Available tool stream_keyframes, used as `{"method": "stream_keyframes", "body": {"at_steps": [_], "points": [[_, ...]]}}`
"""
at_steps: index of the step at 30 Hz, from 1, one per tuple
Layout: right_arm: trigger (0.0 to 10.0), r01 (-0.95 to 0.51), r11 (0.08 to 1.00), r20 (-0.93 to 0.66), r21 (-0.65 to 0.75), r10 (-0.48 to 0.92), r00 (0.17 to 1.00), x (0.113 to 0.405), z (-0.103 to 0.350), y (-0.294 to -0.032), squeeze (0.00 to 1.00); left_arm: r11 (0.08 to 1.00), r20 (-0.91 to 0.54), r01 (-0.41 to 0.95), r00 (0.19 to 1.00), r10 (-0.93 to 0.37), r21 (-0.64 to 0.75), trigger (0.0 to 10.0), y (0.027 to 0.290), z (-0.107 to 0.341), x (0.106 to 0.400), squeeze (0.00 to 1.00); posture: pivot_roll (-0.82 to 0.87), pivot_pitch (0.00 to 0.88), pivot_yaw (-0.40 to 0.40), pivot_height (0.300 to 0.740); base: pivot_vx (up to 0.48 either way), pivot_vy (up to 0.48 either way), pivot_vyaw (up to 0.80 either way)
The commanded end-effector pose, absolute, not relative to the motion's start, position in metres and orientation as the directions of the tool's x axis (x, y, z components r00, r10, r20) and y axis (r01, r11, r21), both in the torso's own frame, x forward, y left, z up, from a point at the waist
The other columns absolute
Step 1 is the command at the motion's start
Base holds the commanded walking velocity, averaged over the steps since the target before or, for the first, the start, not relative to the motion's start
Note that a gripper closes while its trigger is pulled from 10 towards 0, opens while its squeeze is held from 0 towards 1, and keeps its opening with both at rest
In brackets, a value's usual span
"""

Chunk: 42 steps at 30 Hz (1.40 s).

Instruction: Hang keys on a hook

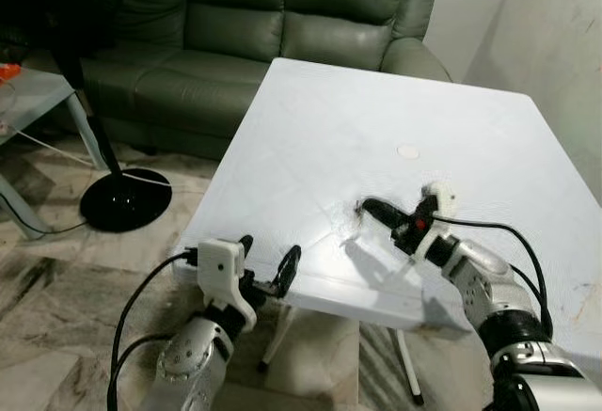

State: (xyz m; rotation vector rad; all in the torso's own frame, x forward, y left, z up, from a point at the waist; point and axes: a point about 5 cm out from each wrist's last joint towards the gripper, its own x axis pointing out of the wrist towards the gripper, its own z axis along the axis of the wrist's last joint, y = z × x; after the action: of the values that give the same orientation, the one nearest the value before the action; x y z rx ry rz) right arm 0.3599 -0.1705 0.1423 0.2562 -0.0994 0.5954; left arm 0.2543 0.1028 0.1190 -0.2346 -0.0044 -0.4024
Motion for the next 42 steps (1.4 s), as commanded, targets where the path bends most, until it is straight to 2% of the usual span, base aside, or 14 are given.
{"method": "stream_keyframes", "body": {"at_steps": [1, 5, 10, 19, 22, 28, 35, 42], "points": [[10.0, -0.503, 0.841, 0.231, 0.200, 0.459, 0.858, 0.357, 0.148, -0.176, 0.00, 0.905, 0.045, 0.369, 0.929, -0.368, -0.211, 10.0, 0.105, 0.118, 0.258, 0.00, 0.08, 0.032, -0.088, 0.740, 0.000, 0.000, 0.00], [10.0, -0.439, 0.880, 0.270, 0.181, 0.385, 0.882, 0.351, 0.149, -0.175, 0.00, 0.919, 0.066, 0.347, 0.938, -0.341, -0.187, 10.0, 0.110, 0.122, 0.266, 0.00, 0.07, 0.014, -0.084, 0.740, 0.000, 0.000, 0.00], [10.0, -0.282, 0.953, 0.297, 0.114, 0.238, 0.925, 0.334, 0.148, -0.171, 0.00, 0.938, 0.127, 0.307, 0.949, -0.289, -0.162, 10.0, 0.123, 0.134, 0.286, 0.00, 0.06, 0.000, -0.071, 0.740, 0.000, 0.000, 0.00], [10.0, -0.133, 0.990, 0.322, 0.042, 0.112, 0.940, 0.310, 0.149, -0.169, 0.00, 0.952, 0.220, 0.260, 0.950, -0.222, -0.160, 10.0, 0.137, 0.150, 0.303, 0.00, 0.03, 0.000, -0.058, 0.740, 0.000, 0.000, 0.00], [10.0, -0.071, 0.996, 0.309, 0.058, 0.050, 0.950, 0.300, 0.149, -0.169, 0.00, 0.975, 0.222, 0.192, 0.961, -0.164, -0.109, 10.0, 0.145, 0.147, 0.306, 0.00, 0.02, 0.000, -0.050, 0.740, 0.000, 0.000, 0.00], [10.0, -0.017, 0.999, 0.269, 0.042, 0.005, 0.963, 0.291, 0.140, -0.172, 0.00, 0.987, 0.211, 0.139, 0.970, -0.119, -0.082, 10.0, 0.152, 0.142, 0.306, 0.00, 0.01, 0.000, -0.046, 0.740, 0.000, 0.000, 0.00], [10.0, 0.028, 0.997, 0.246, 0.072, -0.045, 0.968, 0.283, 0.139, -0.174, 0.00, 0.975, 0.226, 0.132, 0.970, -0.089, -0.180, 10.0, 0.160, 0.143, 0.302, 0.00, 0.01, 0.000, -0.047, 0.740, 0.000, 0.000, 0.00], [10.0, 0.043, 0.998, 0.222, 0.055, -0.054, 0.974, 0.288, 0.141, -0.179, 0.00, 0.972, 0.233, 0.170, 0.964, -0.130, -0.162, 10.0, 0.166, 0.148, 0.304, 0.00, 0.01, 0.000, -0.039, 0.740, 0.000, 0.000, 0.00]]}}
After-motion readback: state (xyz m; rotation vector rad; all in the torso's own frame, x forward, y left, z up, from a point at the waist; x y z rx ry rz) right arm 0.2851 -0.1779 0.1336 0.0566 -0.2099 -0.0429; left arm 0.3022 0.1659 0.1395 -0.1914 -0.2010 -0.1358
